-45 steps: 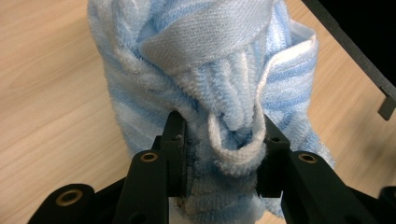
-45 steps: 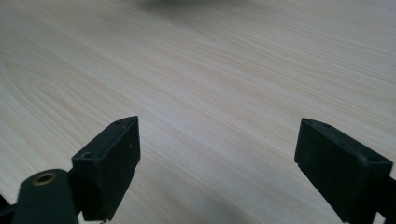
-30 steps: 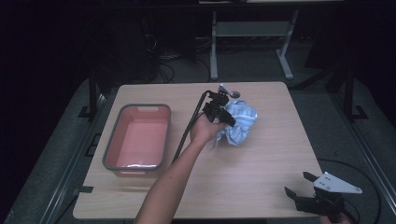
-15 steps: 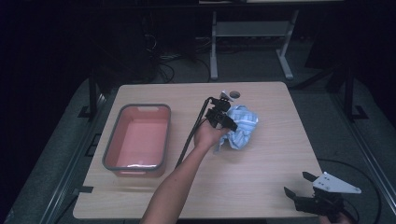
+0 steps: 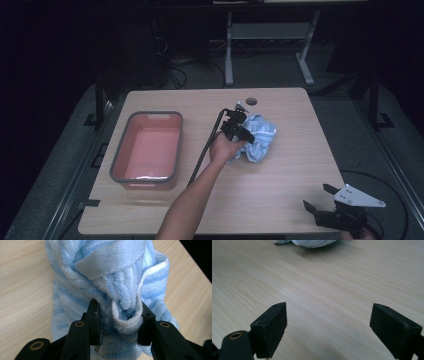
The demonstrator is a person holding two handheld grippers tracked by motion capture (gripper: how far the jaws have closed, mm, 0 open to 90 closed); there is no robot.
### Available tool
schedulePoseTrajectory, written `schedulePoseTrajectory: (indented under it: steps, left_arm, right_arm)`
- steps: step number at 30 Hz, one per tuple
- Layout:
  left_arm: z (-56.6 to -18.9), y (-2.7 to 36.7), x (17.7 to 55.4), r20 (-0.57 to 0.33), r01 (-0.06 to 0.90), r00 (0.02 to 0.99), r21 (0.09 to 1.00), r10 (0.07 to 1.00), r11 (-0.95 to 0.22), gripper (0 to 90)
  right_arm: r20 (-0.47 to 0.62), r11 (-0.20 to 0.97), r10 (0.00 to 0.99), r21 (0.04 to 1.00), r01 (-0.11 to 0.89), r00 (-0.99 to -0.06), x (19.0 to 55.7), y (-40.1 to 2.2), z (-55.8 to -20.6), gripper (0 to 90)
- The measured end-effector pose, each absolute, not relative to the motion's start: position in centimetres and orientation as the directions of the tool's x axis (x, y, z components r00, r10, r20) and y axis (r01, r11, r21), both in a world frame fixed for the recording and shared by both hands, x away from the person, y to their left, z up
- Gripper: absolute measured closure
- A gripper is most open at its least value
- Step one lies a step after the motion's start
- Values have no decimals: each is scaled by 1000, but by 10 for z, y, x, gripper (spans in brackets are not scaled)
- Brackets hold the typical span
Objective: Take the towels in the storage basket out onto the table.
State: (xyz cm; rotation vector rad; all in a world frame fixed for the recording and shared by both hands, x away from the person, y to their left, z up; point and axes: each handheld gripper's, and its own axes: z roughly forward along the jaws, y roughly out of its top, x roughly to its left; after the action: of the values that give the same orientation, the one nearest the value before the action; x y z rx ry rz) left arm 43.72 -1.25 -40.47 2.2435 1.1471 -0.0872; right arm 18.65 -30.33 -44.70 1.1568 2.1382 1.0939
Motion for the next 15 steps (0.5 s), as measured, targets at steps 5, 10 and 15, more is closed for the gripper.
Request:
schedulePoseTrajectory:
  steps: [5,10,15]
  left_arm:
    - [-413,-12,434,-326,757,621,485,713,-438,613]
    - [-418,-10,431,-318,753,628,478,710,-452,597]
    - [-422,-11,428,-315,753,628,478,712,-453,573]
  right_arm:
    - [-33,329,844,820,469,-535,186,-303,-447,137]
    - [-31,328,844,820,470,-535,186,-303,-447,137]
    - [-24,323,847,817,477,-532,187,-303,-448,137]
